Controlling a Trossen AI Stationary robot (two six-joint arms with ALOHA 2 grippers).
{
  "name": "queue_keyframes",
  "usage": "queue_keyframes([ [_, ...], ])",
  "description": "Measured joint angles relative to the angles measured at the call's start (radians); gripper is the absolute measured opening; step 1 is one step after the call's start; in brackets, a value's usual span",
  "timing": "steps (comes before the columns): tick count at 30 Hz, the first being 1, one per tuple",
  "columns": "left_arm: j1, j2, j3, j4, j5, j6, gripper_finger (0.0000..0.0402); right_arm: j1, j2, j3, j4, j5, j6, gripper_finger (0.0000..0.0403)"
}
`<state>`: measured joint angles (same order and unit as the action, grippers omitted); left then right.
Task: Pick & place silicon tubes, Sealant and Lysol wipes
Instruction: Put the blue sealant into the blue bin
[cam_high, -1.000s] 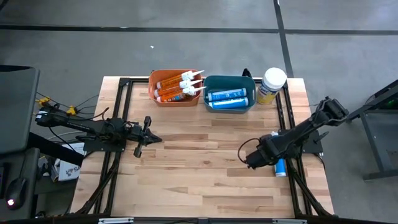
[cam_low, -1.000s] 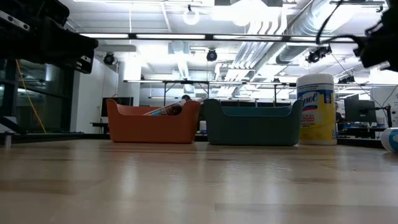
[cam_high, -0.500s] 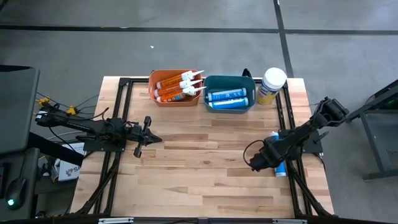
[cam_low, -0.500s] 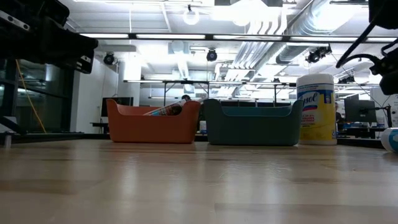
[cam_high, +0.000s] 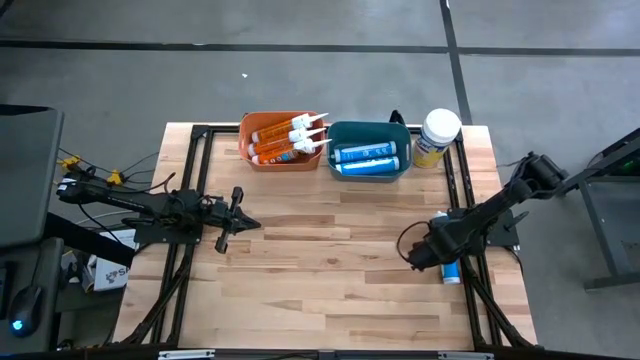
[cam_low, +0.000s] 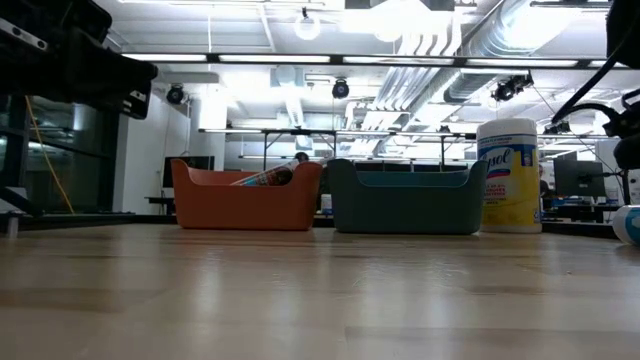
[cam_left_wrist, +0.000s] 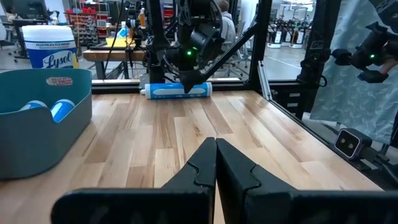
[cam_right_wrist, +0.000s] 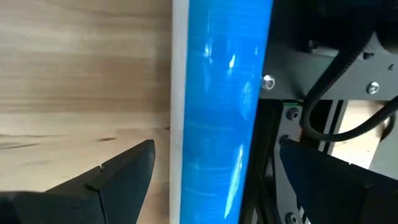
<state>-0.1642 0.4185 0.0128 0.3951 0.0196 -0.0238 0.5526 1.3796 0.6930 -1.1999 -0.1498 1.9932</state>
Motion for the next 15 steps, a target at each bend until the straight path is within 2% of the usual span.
queue_keyframes([
  [9, 0.0, 0.0, 0.0, 0.001, 0.0, 0.0, 0.0, -0.003, -0.019, 0.003, 0.01, -0.012, 0.028, 0.0342],
  [15, 0.0, 0.0, 0.0, 0.002, 0.007, 0.0, 0.0, -0.003, -0.019, -0.047, 0.137, -0.025, 0.055, 0.0342],
])
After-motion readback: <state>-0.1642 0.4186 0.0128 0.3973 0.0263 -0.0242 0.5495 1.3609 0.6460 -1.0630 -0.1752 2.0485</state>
